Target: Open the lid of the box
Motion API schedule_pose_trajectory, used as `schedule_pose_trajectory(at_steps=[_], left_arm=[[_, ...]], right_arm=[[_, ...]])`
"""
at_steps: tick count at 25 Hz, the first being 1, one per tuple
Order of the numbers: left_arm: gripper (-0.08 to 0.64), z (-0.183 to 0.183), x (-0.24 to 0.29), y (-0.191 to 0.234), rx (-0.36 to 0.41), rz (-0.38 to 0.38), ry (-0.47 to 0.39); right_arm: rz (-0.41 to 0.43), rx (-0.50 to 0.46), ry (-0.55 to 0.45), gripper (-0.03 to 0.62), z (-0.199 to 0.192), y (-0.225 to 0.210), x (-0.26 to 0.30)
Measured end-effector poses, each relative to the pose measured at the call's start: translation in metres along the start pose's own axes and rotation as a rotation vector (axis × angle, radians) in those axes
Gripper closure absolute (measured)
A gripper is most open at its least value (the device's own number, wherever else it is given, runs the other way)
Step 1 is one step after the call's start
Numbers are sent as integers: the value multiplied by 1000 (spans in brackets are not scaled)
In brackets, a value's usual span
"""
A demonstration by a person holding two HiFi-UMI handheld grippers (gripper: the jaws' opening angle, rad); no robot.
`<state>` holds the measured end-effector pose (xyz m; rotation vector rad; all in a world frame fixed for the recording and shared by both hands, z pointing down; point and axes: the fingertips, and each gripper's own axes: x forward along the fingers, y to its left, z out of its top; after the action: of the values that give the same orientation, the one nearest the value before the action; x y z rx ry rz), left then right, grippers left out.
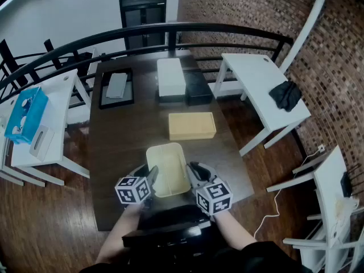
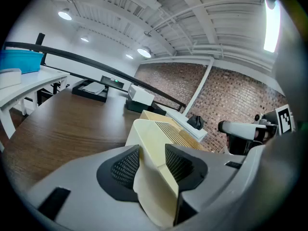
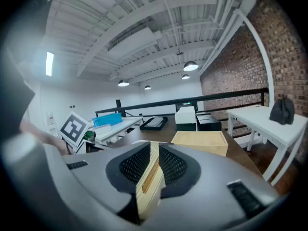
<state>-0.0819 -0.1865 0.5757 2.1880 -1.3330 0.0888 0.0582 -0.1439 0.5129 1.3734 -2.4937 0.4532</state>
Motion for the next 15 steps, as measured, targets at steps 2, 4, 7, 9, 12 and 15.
schedule_pose_trajectory(at_steps=[2, 4, 7, 9, 12, 15], left_arm=[[399, -1, -1, 1, 10, 2, 10], [399, -1, 0, 0, 26, 3, 20], [399, -2, 1, -2, 41, 1, 28], [399, -3, 0, -3, 43, -6, 30], [397, -3, 1, -4, 52, -14, 30], [397, -3, 2, -4, 58, -15, 30]], right_arm=[[-5, -31, 47, 535, -9, 8, 10], [-27, -62, 91, 535, -19, 10, 21], [-94, -97, 151, 535, -35, 5, 36], [-149, -111, 189, 535, -43, 0, 44], [-207, -116, 216, 534, -52, -5, 52], [-241, -94, 254, 537, -61, -5, 58]])
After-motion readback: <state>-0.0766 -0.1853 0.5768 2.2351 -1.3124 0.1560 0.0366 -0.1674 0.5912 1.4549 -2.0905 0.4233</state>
